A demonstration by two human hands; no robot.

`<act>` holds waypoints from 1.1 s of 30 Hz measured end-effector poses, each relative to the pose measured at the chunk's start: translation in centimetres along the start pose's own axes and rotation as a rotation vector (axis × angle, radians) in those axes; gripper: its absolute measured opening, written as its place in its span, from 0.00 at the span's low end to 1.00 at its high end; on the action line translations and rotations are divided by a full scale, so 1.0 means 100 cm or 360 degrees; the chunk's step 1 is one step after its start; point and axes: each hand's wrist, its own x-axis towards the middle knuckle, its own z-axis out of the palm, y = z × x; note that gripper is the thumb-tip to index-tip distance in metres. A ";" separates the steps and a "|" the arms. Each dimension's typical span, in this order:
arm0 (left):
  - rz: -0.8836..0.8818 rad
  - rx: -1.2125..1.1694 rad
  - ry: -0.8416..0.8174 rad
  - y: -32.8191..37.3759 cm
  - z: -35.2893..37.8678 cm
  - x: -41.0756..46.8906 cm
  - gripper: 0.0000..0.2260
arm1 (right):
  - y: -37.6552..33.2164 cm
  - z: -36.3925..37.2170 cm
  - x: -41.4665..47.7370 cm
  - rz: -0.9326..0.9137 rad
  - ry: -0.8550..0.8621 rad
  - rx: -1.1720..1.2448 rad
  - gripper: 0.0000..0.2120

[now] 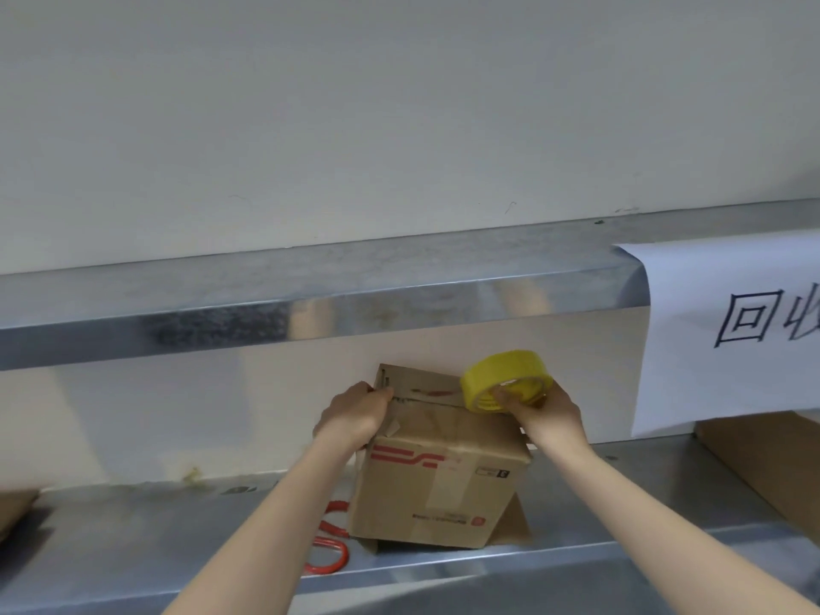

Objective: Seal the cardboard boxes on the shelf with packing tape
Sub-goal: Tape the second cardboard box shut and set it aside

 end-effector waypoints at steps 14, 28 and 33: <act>-0.0157 0.0022 -0.0055 -0.037 0.013 -0.003 0.18 | -0.020 0.026 -0.007 -0.0352 -0.0028 -0.0603 0.14; 0.0125 0.0035 -0.0053 -0.041 0.011 -0.019 0.22 | -0.026 0.003 0.004 -0.0371 -0.0132 -0.0334 0.07; 0.0105 0.0086 -0.0038 -0.044 0.012 -0.019 0.22 | -0.022 -0.024 0.005 -0.0419 -0.0043 -0.0478 0.07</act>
